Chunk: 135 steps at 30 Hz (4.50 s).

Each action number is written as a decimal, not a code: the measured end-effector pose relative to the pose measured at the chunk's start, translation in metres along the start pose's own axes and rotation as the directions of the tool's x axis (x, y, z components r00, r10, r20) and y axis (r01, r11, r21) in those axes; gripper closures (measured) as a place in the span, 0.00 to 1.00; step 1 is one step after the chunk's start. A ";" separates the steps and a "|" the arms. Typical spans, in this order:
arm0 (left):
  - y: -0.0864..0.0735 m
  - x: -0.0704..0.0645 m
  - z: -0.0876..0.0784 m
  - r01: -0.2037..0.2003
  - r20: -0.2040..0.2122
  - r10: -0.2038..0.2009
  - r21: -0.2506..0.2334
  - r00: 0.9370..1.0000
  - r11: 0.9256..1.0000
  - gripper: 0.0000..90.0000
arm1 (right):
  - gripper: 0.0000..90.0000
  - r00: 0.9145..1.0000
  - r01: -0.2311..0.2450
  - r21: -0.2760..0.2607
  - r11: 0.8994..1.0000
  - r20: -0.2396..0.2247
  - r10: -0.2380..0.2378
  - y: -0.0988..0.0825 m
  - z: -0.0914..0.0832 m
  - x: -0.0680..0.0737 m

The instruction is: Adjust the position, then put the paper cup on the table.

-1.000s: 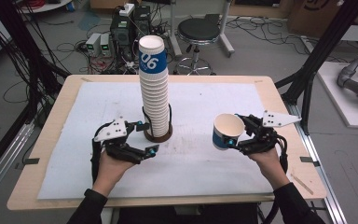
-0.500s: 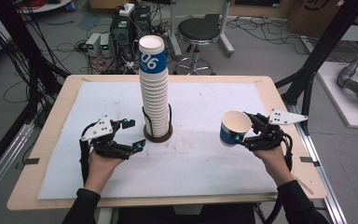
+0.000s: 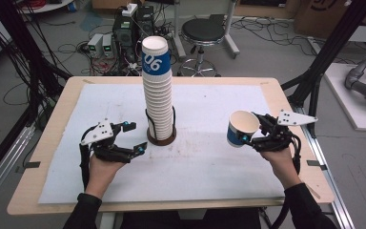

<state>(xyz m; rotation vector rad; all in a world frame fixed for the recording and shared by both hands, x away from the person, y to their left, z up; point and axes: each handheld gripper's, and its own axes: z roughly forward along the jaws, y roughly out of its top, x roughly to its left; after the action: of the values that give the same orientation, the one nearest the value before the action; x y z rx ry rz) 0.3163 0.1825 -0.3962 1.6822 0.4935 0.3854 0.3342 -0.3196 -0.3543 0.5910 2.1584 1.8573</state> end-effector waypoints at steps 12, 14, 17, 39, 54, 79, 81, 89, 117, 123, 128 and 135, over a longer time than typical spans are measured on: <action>0.000 -0.002 0.002 -0.002 0.003 0.002 0.005 1.000 1.000 0.17 | 0.23 1.000 0.005 -0.003 1.000 0.006 -0.005 0.002 -0.001 0.001; 0.000 -0.003 0.004 -0.007 0.005 0.007 0.011 1.000 1.000 0.17 | 0.23 1.000 0.007 -0.004 1.000 0.009 -0.007 0.002 -0.002 0.002; 0.000 -0.003 0.005 -0.010 0.005 0.010 0.008 1.000 1.000 0.17 | 0.23 1.000 0.012 -0.004 1.000 0.009 -0.012 0.003 -0.002 0.002; 0.002 -0.008 0.015 -0.023 0.012 0.023 0.011 1.000 1.000 0.17 | 0.23 0.999 0.017 0.002 1.000 0.036 -0.017 0.006 -0.006 0.002; 0.002 -0.010 0.016 -0.022 0.023 0.022 0.011 0.999 1.000 0.17 | 0.23 0.991 -0.003 0.011 1.000 0.136 0.001 0.005 0.005 -0.015; -0.002 -0.013 0.020 -0.021 0.033 0.020 0.022 0.999 1.000 0.17 | 0.23 0.939 -0.099 0.014 0.995 0.332 0.089 -0.022 0.029 -0.061; -0.002 -0.013 0.019 -0.019 0.033 0.018 0.022 0.999 1.000 0.17 | 0.23 0.934 -0.114 0.015 0.993 0.342 0.102 -0.026 0.031 -0.063; -0.003 -0.013 0.019 -0.021 0.032 0.020 0.024 0.999 0.999 0.17 | 0.23 0.910 -0.130 0.033 0.991 0.401 0.106 -0.044 0.039 -0.072; -0.004 -0.014 0.020 -0.021 0.043 0.020 0.030 0.999 0.999 0.17 | 0.22 0.858 -0.169 0.070 0.983 0.502 0.112 -0.071 0.059 -0.088; -0.004 -0.014 0.019 -0.019 0.043 0.017 0.031 0.999 0.999 0.17 | 0.21 0.859 -0.173 0.076 0.982 0.500 0.113 -0.071 0.058 -0.089; -0.004 -0.014 0.020 -0.019 0.043 0.018 0.031 0.999 0.999 0.17 | 0.20 0.856 -0.192 0.086 0.978 0.502 0.124 -0.071 0.057 -0.088; -0.004 -0.015 0.020 -0.019 0.049 0.018 0.030 0.999 0.999 0.17 | 0.19 0.846 -0.201 0.121 0.972 0.522 0.110 -0.070 0.058 -0.084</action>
<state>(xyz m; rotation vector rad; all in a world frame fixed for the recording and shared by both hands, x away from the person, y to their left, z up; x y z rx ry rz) 0.3135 0.1578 -0.4027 1.7222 0.4503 0.3512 0.4233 -0.3129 -0.4397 1.1820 1.9512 1.3682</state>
